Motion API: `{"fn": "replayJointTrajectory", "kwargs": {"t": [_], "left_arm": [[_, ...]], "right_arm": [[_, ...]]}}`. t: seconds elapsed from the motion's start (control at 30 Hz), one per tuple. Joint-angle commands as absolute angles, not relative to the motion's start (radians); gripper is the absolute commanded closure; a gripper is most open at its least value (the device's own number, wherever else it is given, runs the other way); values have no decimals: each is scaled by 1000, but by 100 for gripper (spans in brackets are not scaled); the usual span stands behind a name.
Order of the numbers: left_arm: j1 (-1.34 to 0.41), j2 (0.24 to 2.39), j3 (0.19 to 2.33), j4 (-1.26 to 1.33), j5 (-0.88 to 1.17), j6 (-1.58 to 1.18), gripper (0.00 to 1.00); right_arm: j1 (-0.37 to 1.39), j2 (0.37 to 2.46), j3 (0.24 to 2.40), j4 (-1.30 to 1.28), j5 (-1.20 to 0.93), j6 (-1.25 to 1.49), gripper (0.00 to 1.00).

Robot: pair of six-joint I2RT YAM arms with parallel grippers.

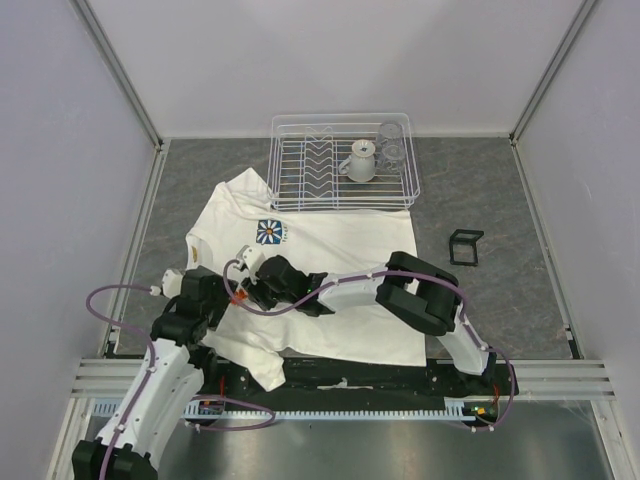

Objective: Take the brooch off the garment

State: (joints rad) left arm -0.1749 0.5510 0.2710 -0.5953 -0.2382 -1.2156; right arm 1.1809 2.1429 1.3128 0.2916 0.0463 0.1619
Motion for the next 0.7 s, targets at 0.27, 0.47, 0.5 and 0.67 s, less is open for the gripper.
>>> {"fn": "replayJointTrajectory", "kwargs": {"t": [0.27, 0.47, 0.5, 0.67], "left_arm": [[-35, 811, 453, -529, -210, -1091, 27], [58, 841, 404, -496, -166, -1075, 27], [81, 842, 390, -486, -154, -1071, 27], [112, 854, 370, -469, -92, -1057, 27]], "right_arm": [[1227, 2111, 1313, 428, 48, 31, 86], [1242, 2167, 1396, 393, 32, 11, 72], [1249, 2172, 1399, 394, 37, 8, 69], [1262, 2223, 1459, 341, 75, 6, 67]]}}
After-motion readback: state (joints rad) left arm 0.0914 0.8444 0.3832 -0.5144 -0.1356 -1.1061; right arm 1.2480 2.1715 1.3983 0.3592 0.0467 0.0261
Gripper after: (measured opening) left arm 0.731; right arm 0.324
